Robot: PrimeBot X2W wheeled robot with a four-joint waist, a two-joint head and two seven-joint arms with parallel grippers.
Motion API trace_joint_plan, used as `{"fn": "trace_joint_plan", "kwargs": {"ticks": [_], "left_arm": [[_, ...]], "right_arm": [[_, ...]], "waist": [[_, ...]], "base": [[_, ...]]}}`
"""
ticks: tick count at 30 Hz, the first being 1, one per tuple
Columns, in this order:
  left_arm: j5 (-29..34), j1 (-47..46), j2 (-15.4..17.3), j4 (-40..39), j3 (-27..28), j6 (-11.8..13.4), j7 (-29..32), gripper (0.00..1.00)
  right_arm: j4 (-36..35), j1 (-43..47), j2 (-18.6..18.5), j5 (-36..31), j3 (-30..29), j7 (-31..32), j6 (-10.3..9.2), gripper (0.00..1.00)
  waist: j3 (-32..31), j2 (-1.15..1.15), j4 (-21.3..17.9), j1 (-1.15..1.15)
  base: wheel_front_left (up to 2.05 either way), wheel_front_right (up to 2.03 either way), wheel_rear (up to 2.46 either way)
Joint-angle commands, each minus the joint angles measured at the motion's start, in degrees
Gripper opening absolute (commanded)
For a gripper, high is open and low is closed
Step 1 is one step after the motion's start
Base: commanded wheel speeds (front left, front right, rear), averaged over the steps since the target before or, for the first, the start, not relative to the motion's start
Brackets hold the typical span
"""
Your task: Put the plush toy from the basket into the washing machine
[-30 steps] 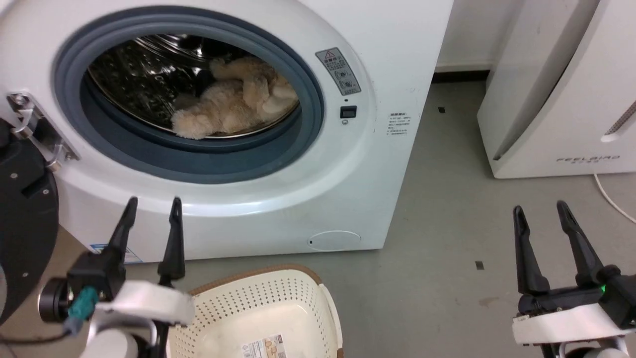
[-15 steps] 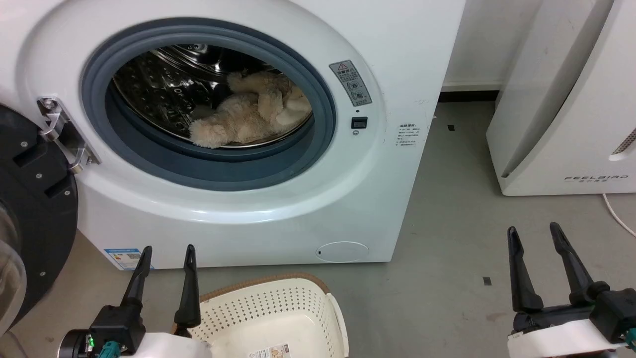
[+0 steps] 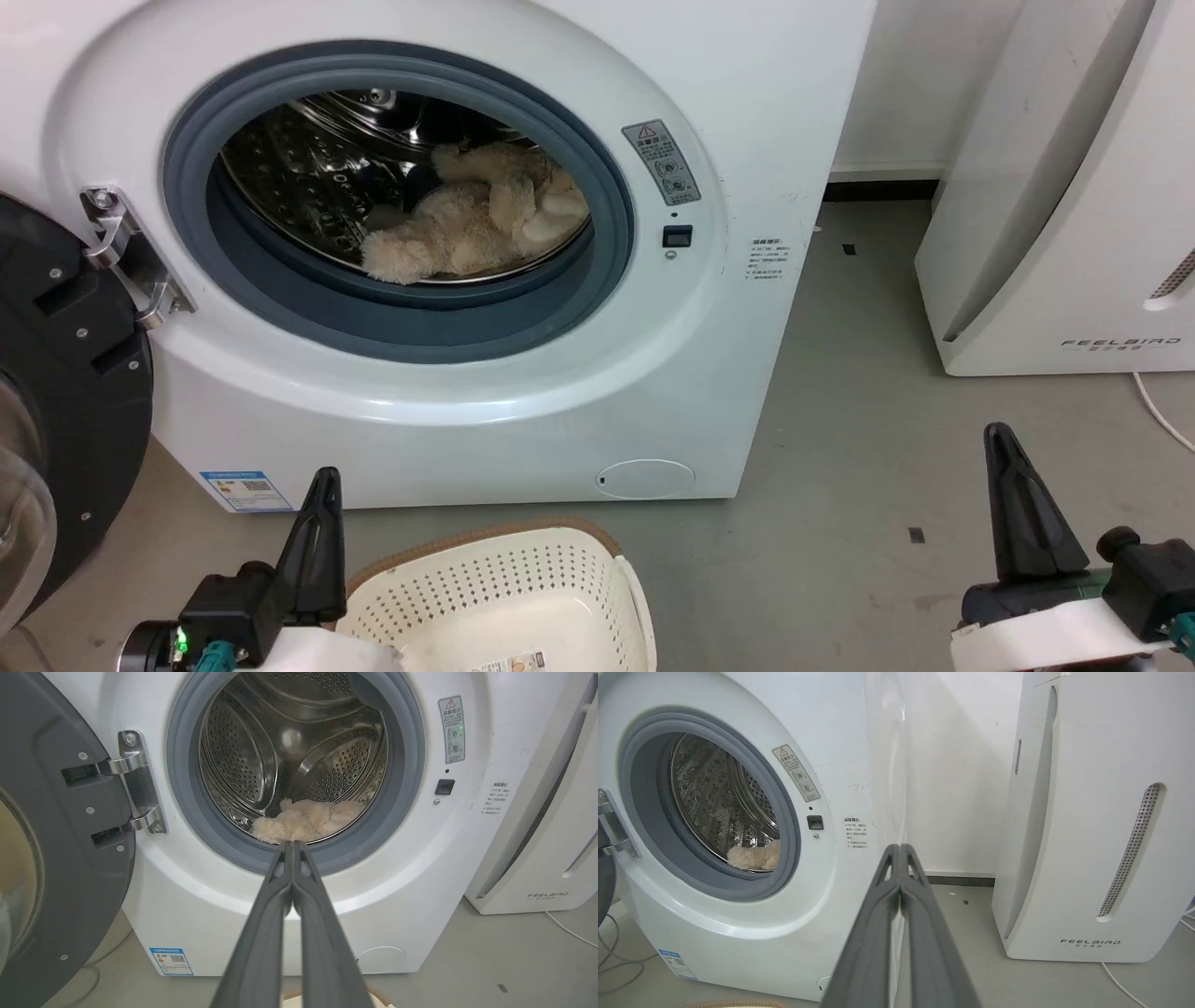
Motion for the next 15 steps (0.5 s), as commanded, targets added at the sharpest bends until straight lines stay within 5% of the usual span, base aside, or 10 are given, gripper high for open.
{"fn": "trace_joint_plan", "kwargs": {"ticks": [1,15], "left_arm": [[0.6,-0.2,-0.4,-0.1,0.3,-0.2,0.3,0.00],[2.0,-0.4,-1.2,-0.2,1.0,-0.7,1.9,0.00]], "right_arm": [[0.0,-0.1,0.0,-0.3,0.1,0.4,0.00,0.00],[0.1,-0.2,0.0,-0.8,0.5,1.9,-0.01,0.00]], "waist": [[0.0,0.00,0.0,0.00],[-0.4,0.00,0.2,0.00]], "base": [[0.00,0.00,0.00],[0.00,0.00,0.00]]}}
